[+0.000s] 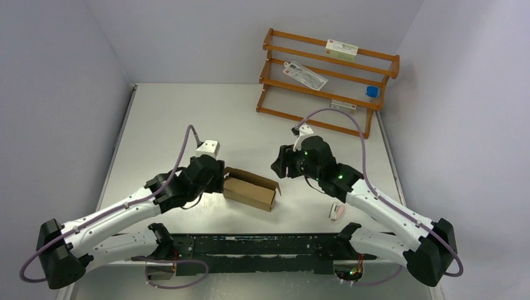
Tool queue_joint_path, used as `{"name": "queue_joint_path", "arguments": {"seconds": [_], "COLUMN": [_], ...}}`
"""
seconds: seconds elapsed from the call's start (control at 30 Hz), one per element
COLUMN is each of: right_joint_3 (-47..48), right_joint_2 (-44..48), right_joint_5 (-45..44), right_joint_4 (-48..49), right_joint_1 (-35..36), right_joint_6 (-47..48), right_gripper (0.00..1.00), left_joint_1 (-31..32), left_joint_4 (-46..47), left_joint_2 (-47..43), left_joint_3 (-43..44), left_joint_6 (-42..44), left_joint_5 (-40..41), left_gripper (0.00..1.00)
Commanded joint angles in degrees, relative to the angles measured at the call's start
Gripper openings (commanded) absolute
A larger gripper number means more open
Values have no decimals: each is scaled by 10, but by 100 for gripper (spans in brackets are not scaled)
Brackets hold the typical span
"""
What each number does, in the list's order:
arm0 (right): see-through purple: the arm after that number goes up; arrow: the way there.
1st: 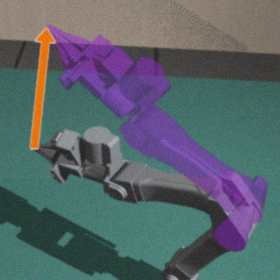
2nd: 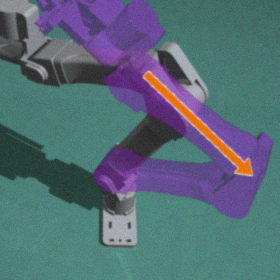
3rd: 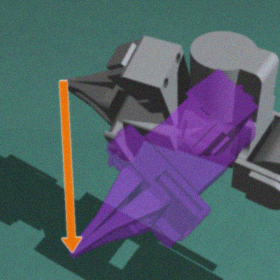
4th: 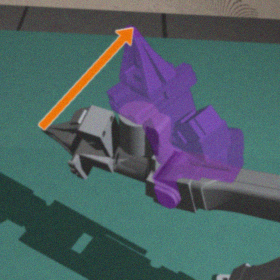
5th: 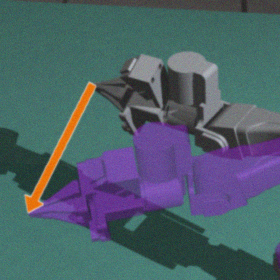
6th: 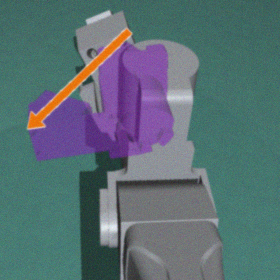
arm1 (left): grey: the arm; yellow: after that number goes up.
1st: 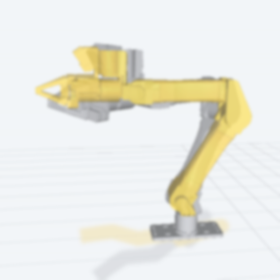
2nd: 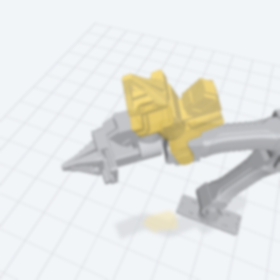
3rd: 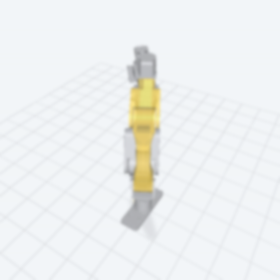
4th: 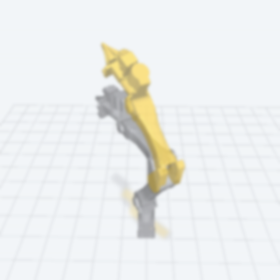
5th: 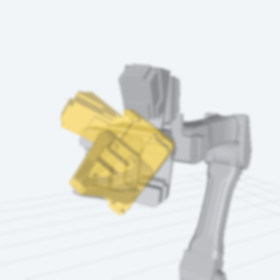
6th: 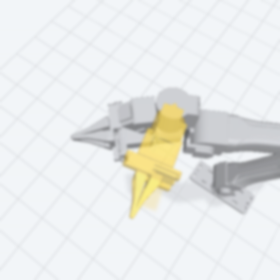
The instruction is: Fold the paper box
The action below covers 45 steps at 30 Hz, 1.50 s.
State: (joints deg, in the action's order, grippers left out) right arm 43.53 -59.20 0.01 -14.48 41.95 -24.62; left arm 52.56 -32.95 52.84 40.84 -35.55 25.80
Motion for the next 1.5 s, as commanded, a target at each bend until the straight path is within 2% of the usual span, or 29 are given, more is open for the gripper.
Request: {"name": "queue_joint_path", "arguments": {"seconds": [0.0,0.1,0.23,0.4,0.67,0.87,1.13,1.3,1.37,1.47], "right_joint_3": [29,32,35,34,29,32,31,39,43,50], "right_joint_2": [23,29,33,29,11,5,-8,-19,-23,-27], "right_joint_5": [-3,-4,-52,-87,-84,-86,-92,-101,-104,-118], "right_joint_4": [-124,-160,-197,-208,-183,-184,-178,-175,-171,-165], "right_joint_1": [3,24,69,106,123,130,137,140,141,142], "right_joint_6": [10,-1,-19,-34,-34,-30,-31,-29,-30,-37], "right_gripper": [57,54,52,46,32,29,16,6,1,0], "left_joint_1": [-20,-49,-88,-125,-131,-131,-131,-131,-131,-131], "left_joint_4": [-17,-22,-13,-9,-12,-25,-28,-29,-26,-21], "left_joint_2": [34,68,86,109,142,162,175,187,186,182], "left_joint_3": [65,87,98,112,139,155,156,156,151,144], "left_joint_6": [74,112,152,192,229,249,254,248,238,211], "left_joint_5": [-28,-66,-119,-181,-225,-252,-263,-279,-283,-282], "left_gripper": [60,57,54,49,43,43,37,27,20,11]}}
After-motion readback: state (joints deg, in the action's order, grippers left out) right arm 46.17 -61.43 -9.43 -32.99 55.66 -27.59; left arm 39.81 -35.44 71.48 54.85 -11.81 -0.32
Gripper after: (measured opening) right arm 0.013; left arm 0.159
